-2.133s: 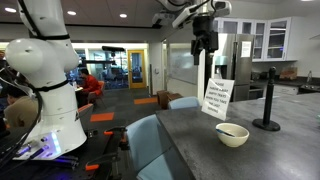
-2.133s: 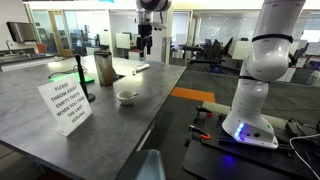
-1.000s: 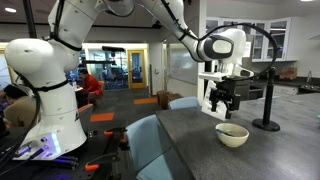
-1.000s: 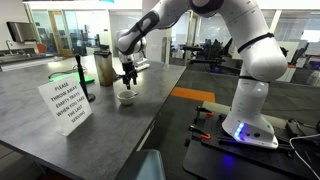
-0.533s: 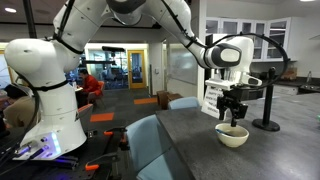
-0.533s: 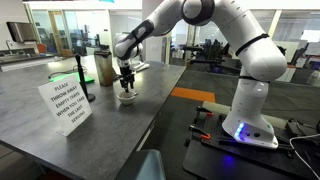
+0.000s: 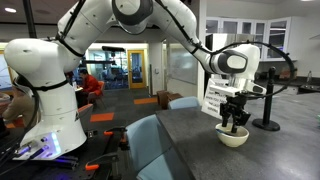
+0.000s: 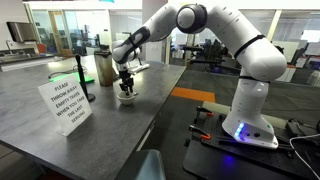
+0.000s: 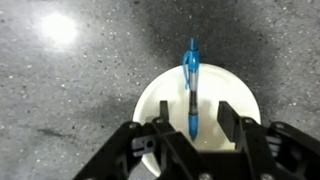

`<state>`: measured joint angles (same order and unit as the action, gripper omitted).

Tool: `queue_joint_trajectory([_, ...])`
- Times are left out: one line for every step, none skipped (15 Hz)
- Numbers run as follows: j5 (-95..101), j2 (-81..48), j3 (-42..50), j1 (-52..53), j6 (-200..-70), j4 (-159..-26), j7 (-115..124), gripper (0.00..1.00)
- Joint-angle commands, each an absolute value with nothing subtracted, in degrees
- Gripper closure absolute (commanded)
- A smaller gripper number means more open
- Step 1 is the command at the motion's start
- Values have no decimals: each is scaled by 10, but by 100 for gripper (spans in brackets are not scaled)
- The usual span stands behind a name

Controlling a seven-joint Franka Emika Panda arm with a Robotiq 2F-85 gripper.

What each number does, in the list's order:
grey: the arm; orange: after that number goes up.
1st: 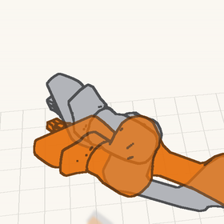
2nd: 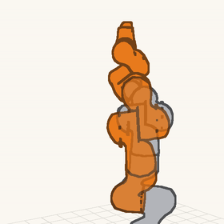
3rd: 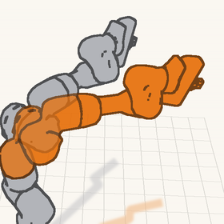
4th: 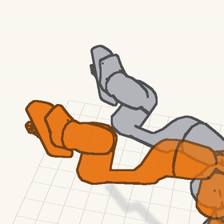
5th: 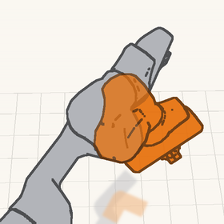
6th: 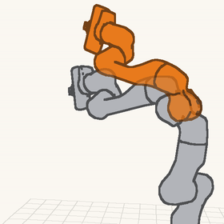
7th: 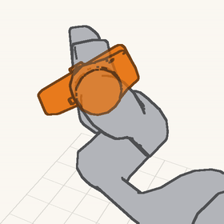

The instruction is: Remove the pen from the white bowl

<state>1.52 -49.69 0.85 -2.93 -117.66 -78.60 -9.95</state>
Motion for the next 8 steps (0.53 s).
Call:
queue_joint_trajectory([17,-526,2,-36,-1130,-736,-107,45])
queue_joint_trajectory([18,-531,2,-36,-1125,-729,-108,46])
queue_joint_trajectory([17,-536,2,-36,-1117,-723,-109,47])
queue_joint_trajectory([18,-540,2,-36,-1114,-719,-108,50])
queue_joint_trajectory([18,-544,2,-36,-1110,-715,-108,52])
queue_joint_trajectory([18,-548,2,-37,-1106,-710,-108,52])
queue_joint_trajectory([19,-552,3,-36,-1103,-706,-108,56])
queue_joint_trajectory([19,-554,3,-37,-1101,-703,-109,57])
